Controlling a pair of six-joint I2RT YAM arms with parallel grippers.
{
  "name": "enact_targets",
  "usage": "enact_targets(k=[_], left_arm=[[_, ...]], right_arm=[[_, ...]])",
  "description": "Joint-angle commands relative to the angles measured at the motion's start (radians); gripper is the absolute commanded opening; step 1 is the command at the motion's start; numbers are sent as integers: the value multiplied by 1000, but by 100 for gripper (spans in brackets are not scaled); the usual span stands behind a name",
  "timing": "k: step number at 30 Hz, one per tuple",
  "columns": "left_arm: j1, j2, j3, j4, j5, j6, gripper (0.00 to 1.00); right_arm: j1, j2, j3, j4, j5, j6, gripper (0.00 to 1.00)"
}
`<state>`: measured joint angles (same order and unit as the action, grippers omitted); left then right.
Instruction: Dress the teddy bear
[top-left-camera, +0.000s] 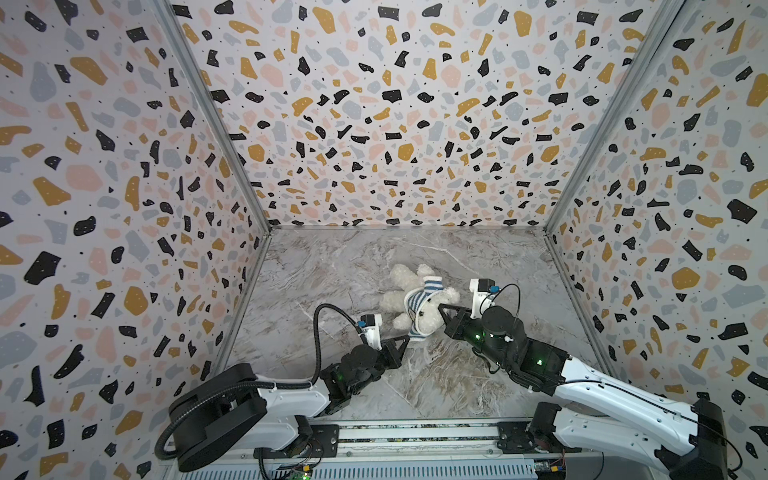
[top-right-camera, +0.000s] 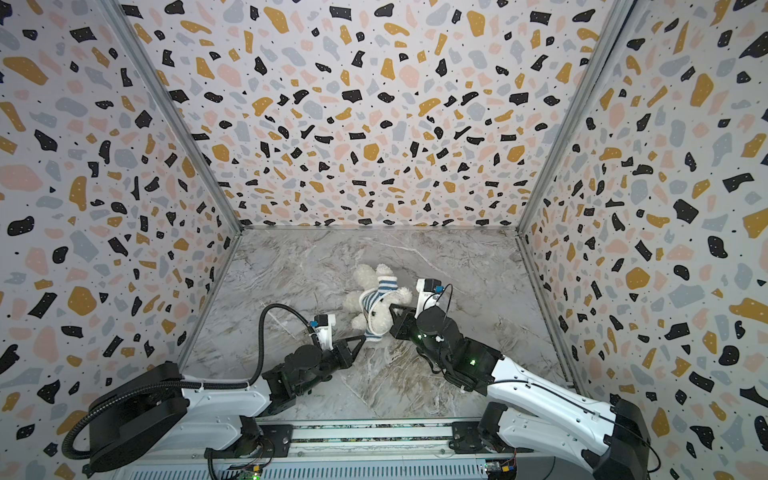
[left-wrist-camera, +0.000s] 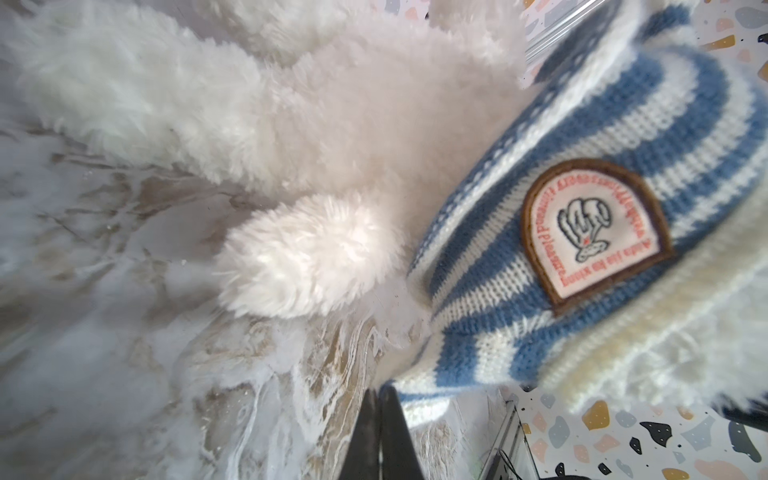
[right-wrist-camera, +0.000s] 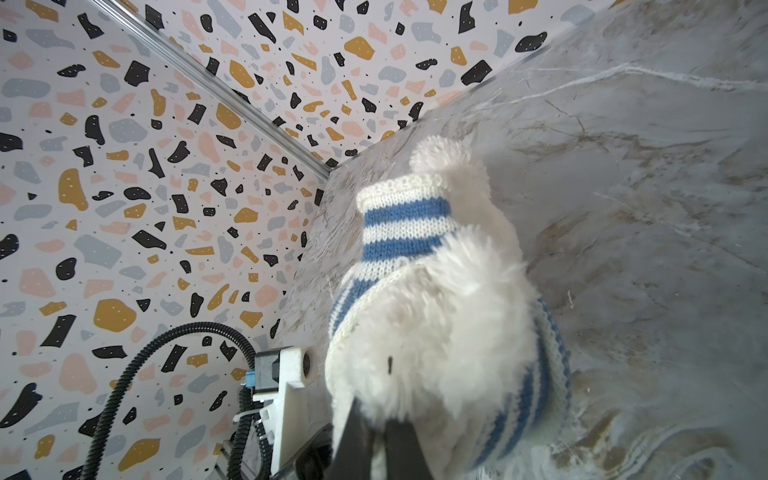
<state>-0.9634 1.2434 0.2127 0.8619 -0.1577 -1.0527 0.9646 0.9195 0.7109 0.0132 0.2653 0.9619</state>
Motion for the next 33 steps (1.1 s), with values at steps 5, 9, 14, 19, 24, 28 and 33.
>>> enact_targets(k=[5,9,14,19,24,28,33], left_arm=[[62,-49,-69,-263,-74,76,0],[69,-79,-67,-301,-79,103,0],[69,-91,-27,-362,-78,147,0],[85,-108,-19,-420,-112,161,0],[90,-110,-21,-422,-108,192,0],[89,-104,-24,-404,-99,190,0],[86,-126,-10,-334,-9,230,0]], right_arm=[[-96,-97,-7,148,-132,53,0],[-130,-114,-4,131,-159,41,0],[-186,-100,-19,156,-247,42,0],[-302,-121,-53,197,-399,66,0],[-360,-124,-15,160,-474,31,0],[-395,-109,-26,214,-553,34,0],[-414,-49,-10,257,-666,-8,0]])
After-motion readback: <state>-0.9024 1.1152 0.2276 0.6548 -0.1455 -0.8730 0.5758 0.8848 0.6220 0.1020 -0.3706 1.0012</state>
